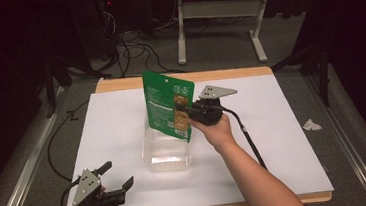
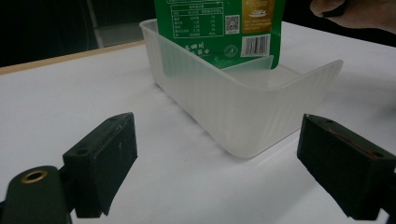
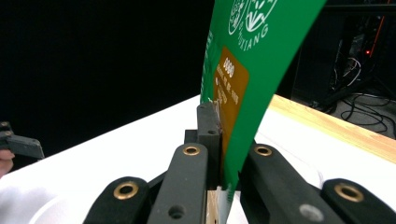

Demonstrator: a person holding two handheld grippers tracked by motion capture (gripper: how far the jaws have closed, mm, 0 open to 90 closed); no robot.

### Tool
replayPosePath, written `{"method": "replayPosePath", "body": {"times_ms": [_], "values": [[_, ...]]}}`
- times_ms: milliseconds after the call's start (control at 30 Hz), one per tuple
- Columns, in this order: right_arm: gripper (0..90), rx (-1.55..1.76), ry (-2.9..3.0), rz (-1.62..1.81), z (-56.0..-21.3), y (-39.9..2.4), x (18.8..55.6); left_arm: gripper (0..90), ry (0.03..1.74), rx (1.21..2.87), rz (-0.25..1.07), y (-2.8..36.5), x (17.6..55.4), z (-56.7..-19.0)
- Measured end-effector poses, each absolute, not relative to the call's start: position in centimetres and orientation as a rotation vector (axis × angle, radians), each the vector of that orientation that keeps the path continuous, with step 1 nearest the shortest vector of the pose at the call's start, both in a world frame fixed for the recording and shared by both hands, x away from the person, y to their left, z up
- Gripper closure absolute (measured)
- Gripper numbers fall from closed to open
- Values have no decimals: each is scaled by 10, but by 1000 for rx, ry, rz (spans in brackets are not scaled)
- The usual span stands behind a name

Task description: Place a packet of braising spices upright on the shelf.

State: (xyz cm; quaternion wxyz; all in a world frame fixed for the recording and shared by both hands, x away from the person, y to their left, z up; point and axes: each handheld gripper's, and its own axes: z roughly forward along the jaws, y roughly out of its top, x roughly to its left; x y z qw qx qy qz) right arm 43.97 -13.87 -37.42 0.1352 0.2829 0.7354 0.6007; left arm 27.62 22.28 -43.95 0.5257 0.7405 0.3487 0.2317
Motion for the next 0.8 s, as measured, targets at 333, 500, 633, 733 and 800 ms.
{"method": "replayPosePath", "body": {"times_ms": [333,500,633,733,800], "values": [[900,814,2117,1695,-386,-135,437,129,832,1771,551,222,277,-440],[900,826,2111,1708,-390,-135,438,128,832,1773,551,222,277,-440],[900,834,2121,1693,-393,-135,438,128,830,1771,552,222,277,-440],[899,840,2120,1699,-395,-132,437,128,830,1773,551,222,277,-440],[875,834,2122,1693,-395,-130,437,128,828,1774,550,221,276,-440]]}}
